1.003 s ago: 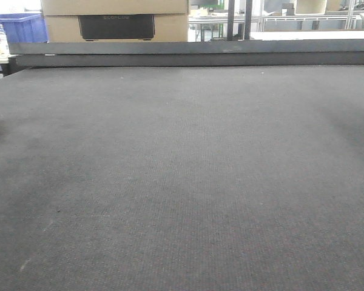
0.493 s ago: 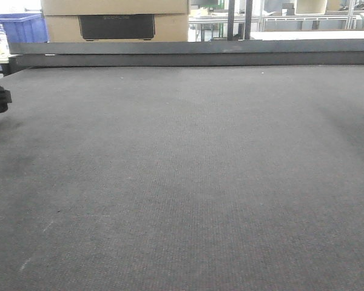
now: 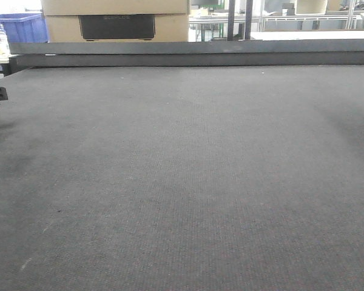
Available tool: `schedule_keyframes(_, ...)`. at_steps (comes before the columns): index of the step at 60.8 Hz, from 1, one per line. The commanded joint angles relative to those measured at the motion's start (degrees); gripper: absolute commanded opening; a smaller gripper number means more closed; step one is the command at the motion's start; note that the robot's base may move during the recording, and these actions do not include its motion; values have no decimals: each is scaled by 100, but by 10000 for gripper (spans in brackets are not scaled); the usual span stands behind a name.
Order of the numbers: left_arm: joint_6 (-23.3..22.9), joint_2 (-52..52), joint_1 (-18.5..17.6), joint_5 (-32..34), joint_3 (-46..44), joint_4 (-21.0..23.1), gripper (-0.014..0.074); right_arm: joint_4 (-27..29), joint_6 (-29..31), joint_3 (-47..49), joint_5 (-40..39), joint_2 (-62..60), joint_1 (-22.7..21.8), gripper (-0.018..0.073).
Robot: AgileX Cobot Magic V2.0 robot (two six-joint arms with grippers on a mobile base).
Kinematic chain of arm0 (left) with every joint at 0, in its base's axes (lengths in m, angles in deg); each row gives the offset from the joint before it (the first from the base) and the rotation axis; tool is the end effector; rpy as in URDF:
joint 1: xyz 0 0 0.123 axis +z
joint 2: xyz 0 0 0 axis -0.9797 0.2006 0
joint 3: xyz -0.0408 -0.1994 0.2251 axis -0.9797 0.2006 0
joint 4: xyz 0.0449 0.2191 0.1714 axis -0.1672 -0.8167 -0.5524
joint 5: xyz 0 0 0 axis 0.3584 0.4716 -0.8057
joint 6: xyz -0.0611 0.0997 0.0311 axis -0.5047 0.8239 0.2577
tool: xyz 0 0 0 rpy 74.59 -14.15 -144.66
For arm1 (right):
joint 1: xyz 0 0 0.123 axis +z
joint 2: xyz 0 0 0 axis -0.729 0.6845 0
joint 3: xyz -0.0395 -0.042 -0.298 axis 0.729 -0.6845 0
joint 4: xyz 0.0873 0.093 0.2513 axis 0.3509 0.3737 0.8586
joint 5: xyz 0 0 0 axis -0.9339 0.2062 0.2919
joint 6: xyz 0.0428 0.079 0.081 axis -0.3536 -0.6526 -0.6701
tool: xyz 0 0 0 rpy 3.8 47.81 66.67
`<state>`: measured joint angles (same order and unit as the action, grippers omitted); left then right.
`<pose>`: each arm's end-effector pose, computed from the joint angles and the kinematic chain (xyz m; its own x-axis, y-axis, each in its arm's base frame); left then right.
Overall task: Place cylindrical capacitor in blue bin on shelf
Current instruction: 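Close the left gripper on the orange cylinder and lift it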
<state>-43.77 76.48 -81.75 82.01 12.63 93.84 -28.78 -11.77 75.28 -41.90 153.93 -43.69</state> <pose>0.4594 -0.0024 0.1156 -0.2812 -0.1601 -0.9462 -0.1882 0.9760 -0.1092 0.3128 0.0123 0.3465 0.0515 -0.0404 -0.9979 -0.0125 0.9991 -0.0410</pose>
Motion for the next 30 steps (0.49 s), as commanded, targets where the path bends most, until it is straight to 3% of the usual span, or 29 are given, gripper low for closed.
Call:
schedule_keyframes(1,18,-180,34,-230,-40,20,-111,-11,4,33,149,-44,9,-162)
schedule_keyframes(7,18,-548,34,-763,-40,-192,-111,0,4,35,622,-44,9,-162)
schedule_keyframes(19,18,-1846,-12,-2322,-40,-1283,-111,410,4,487,2400,-80,-4,-162)
schedule_keyframes(30,18,-3134,-38,-3897,-40,-1410,-111,253,4,942,3719,-80,-4,-162)
